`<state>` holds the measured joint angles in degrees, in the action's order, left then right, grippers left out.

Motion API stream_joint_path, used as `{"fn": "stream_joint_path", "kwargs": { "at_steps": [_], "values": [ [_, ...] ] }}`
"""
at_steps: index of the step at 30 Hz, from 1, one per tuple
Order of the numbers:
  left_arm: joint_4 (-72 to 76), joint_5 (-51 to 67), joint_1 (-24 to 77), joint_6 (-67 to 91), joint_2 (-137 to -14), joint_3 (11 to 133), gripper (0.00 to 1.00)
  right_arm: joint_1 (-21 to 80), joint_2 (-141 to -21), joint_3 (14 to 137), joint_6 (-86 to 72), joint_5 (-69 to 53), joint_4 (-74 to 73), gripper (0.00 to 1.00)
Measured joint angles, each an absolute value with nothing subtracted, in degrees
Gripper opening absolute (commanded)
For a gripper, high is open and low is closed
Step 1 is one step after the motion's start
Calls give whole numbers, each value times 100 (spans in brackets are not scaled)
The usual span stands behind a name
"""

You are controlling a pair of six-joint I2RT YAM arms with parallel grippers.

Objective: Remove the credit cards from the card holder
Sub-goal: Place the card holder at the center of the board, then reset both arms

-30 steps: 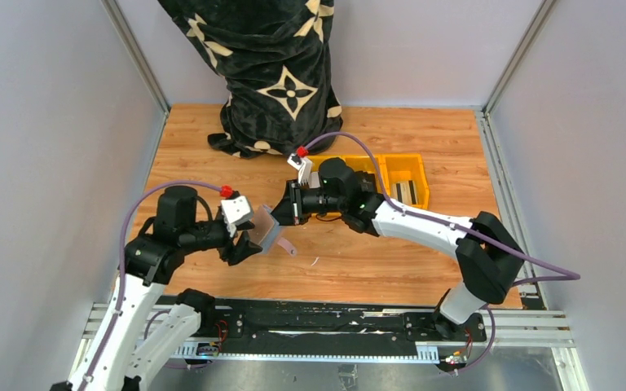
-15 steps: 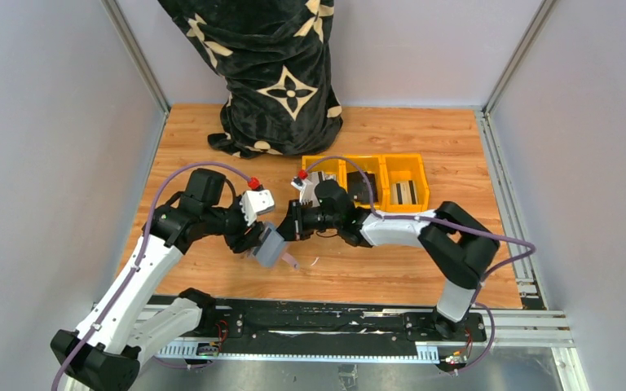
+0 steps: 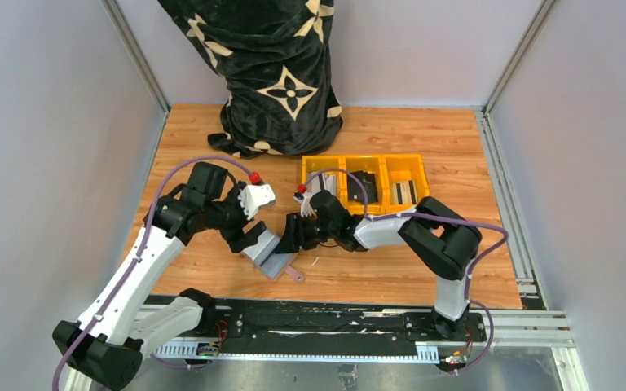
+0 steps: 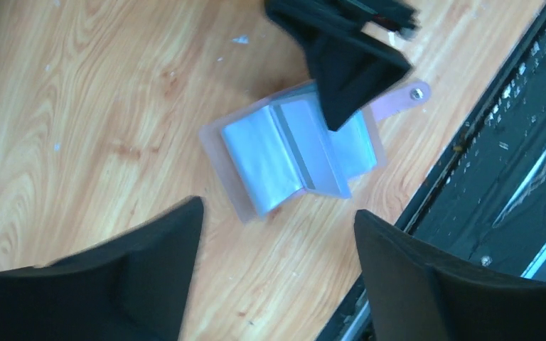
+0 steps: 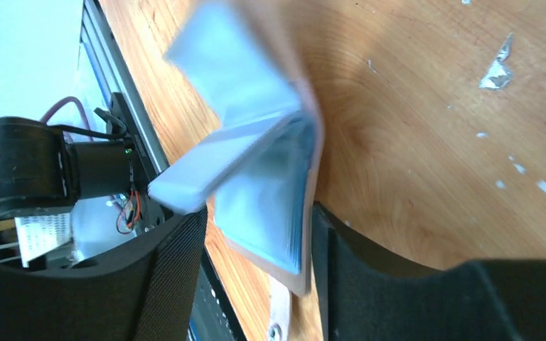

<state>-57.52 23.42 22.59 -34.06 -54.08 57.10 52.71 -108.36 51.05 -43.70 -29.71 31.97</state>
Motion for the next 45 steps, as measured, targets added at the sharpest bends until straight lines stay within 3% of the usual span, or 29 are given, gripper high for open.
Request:
{"fn": "stream_joint_path", "kwargs": {
  "at_steps": [2,15,18,24,33,40,45],
  "values": [
    [-5730,2069,2158,-3269,-5564,5881,100,5280,-10499,5092,-4117,-2751,2729,74],
    [-4676,1793,-117,-2303,-6171,6139,100,5216,-7008,5098,-2506,-414,-27,87],
    [-3896,1747,-325,-1949,-6130,5548,100,4519,-6064,5063,-2246,248,-366,88],
    [-2287,1678,-331,-1391,-6141,4095,100,1835,-4703,3990,-2196,1507,-471,89],
    [200,1494,-331,-753,-6855,3166,95,725,-4613,2469,-1793,3404,399,93],
    [2108,1219,-331,-311,-7129,2147,99,222,-5013,1892,-1645,4021,1594,94],
    [3050,1041,-331,-139,-7297,2058,100,141,-5489,1533,-1437,4101,2309,94]
  ]
}}
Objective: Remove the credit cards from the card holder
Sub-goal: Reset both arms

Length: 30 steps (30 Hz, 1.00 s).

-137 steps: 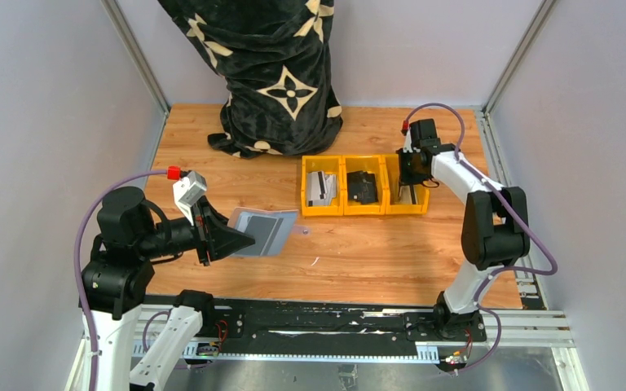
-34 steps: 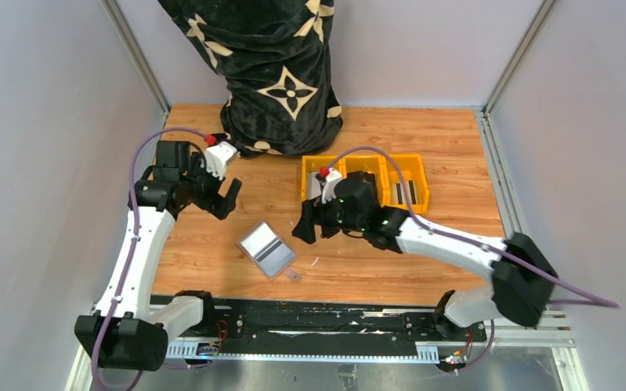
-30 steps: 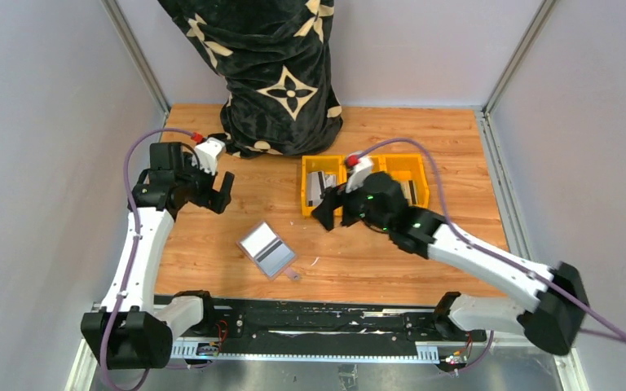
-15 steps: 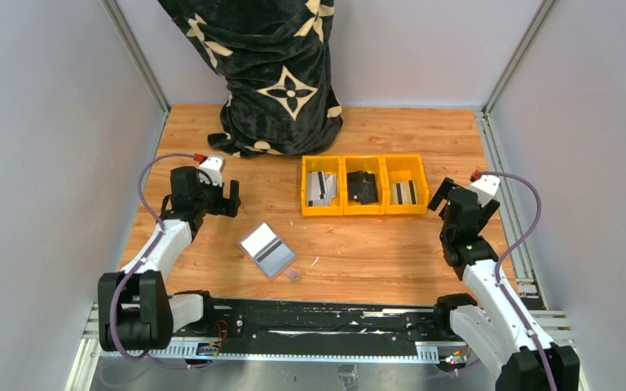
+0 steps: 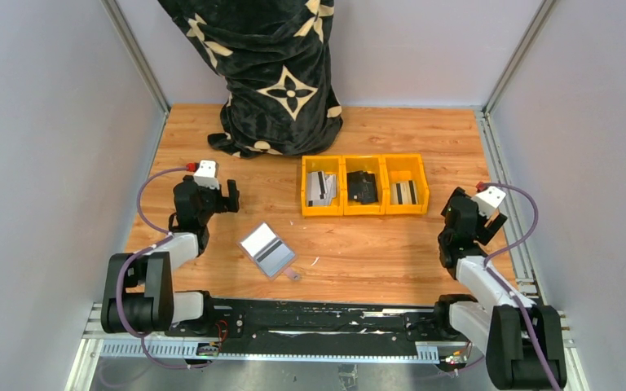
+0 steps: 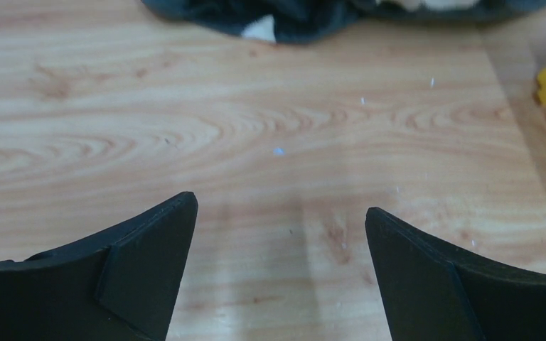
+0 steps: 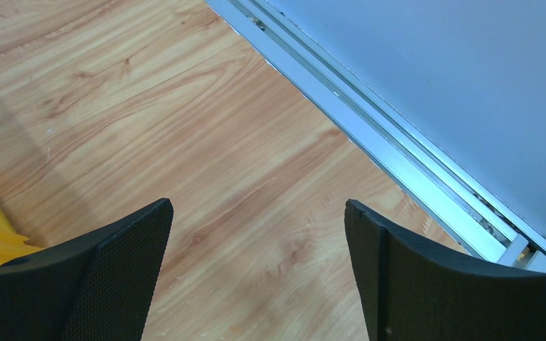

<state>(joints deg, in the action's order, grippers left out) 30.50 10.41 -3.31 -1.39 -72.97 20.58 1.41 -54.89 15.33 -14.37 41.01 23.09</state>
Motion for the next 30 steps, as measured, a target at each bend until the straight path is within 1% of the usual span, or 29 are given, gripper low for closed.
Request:
{"fn": "stream_joint_path", "kwargs": {
  "at_steps": [3,6,10,13,18,22,25,26,27,28,30],
  "values": [
    [3964,888,-336,-80,-7448,1903,100,132,-5789,1514,-1337,4056,2738,94],
    [4491,864,-353,-36,-7531,1610,100,132,-6014,1481,-1280,3981,3114,94],
    [5382,718,-355,1,-7553,1044,100,132,-6259,1184,-1227,3739,3774,94],
    [6300,587,-355,71,-7856,604,100,132,-6539,932,-1142,3518,4316,94],
    [6222,336,-233,56,-7883,869,100,132,-6779,788,-923,3127,4834,95],
    [6169,242,-82,-23,-7876,1116,100,132,-6928,784,-613,2554,5256,95],
    [6108,196,-82,-49,-7876,1116,100,226,-7520,600,-222,2165,6335,96],
    [6090,185,-82,-54,-7876,1116,100,296,-7937,506,-62,2121,6879,96],
    [6082,180,-82,-58,-7876,1116,100,360,-8237,471,45,2095,7046,96],
    [6080,174,-82,-62,-7876,1116,100,381,-8324,473,99,2086,6965,96],
    [6073,165,-82,-67,-7876,1116,100,346,-8079,692,110,2010,6292,96]
  ]
}}
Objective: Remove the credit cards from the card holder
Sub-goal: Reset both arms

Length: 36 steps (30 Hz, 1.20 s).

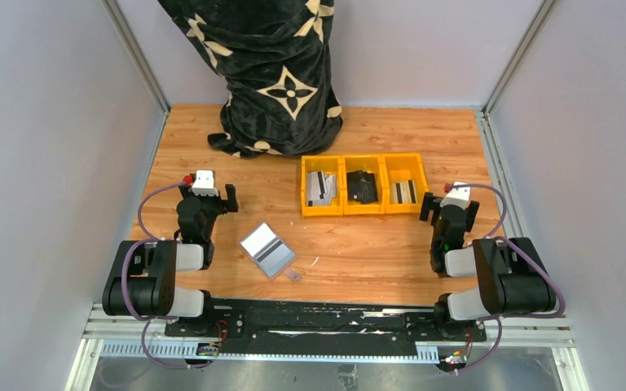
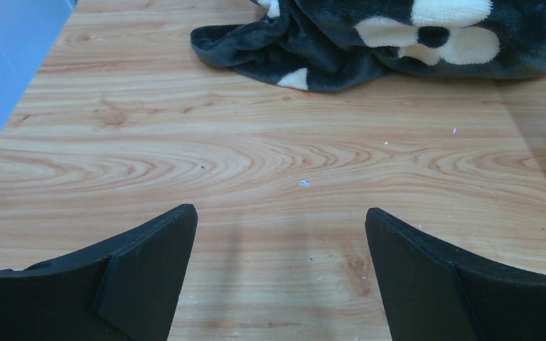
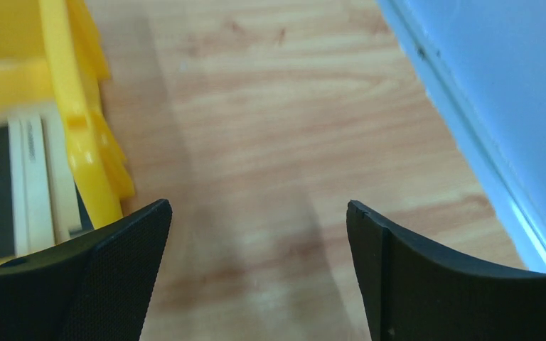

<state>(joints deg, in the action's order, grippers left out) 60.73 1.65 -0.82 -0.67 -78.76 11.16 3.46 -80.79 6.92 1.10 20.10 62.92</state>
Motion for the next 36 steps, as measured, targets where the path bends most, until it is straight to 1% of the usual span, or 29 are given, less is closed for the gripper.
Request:
{"fn": "stream_joint_path", "kwargs": {
  "at_steps": [3,7,36],
  "values": [
    [6071,148,-82,-67,-7876,1116,100,340,-8128,1031,202,2012,6412,97],
    [6073,128,-82,-67,-7876,1116,100,340,-8068,1127,242,1994,6211,97],
    [6029,93,89,-137,-7876,1116,100,340,-8051,1140,287,1968,6080,98]
  ]
}}
